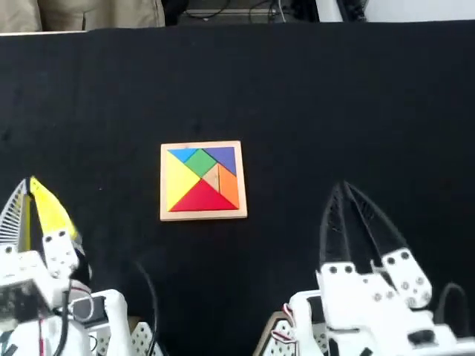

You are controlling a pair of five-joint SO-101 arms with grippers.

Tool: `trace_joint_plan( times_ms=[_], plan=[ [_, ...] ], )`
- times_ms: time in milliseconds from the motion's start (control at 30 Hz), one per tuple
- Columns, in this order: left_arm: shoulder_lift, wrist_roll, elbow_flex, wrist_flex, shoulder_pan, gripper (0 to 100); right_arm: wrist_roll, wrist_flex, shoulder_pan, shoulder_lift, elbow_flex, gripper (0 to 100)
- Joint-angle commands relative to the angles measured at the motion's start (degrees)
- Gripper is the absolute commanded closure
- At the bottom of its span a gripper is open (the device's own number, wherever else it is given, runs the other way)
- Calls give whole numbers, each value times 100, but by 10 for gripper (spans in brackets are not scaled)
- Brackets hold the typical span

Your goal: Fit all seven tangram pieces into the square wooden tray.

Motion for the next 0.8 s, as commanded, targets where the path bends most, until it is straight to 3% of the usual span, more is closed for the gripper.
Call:
trace_joint_plan(
  times_ms=[0,167,300,400,567,767],
  plan=[
    [18,-9,1051,-545,330,970,35,-923,149,-418,1358,985],
    [-26,-9,2879,-1626,426,970,35,-2558,352,-418,3574,984],
    [-26,0,4382,-2470,400,970,35,-4281,1231,-409,5007,985],
    [-26,0,4734,-2224,356,970,-9,-4897,1829,-409,5516,985],
    [-35,0,4075,-387,462,970,-79,-3789,1855,-409,5437,982],
    [-35,-9,4066,132,479,970,-1468,-1459,1855,-409,4505,982]
  ],
)
